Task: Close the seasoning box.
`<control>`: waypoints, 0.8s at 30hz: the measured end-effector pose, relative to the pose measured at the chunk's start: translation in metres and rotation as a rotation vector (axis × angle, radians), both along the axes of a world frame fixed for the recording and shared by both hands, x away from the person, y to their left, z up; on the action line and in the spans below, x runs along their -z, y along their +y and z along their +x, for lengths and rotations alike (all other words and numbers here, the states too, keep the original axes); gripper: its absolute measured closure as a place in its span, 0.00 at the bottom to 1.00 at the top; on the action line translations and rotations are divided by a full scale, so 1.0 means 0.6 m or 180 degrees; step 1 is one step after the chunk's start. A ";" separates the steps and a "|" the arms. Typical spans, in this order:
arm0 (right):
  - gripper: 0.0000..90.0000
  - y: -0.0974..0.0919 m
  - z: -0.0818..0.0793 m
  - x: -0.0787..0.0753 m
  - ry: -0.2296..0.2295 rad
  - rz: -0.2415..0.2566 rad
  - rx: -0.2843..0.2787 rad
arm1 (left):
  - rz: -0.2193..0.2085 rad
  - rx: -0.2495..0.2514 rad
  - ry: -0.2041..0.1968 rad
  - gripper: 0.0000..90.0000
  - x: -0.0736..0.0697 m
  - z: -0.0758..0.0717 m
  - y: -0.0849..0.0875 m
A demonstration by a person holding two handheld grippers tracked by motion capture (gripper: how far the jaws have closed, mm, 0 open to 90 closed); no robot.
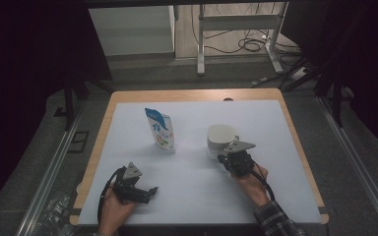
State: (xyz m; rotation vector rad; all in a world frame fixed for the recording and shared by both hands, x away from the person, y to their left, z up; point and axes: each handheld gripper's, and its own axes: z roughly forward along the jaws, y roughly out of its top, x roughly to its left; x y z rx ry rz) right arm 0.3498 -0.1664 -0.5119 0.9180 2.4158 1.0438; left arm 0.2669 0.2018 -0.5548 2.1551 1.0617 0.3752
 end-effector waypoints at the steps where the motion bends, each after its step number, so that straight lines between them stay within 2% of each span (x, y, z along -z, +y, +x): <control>1: 0.99 0.000 0.001 0.000 -0.0006 0.0003 0.0004 | -0.0001 0.0000 0.0000 0.01 0.000 0.000 0.000; 16: 0.99 -0.001 0.009 0.004 0.0029 0.0021 0.0026 | -0.0011 -0.0008 -0.0001 0.01 0.000 0.000 0.000; 24: 0.88 -0.002 0.004 -0.001 0.0051 0.0092 0.0046 | -0.0010 -0.0008 -0.0001 0.01 0.000 0.000 0.000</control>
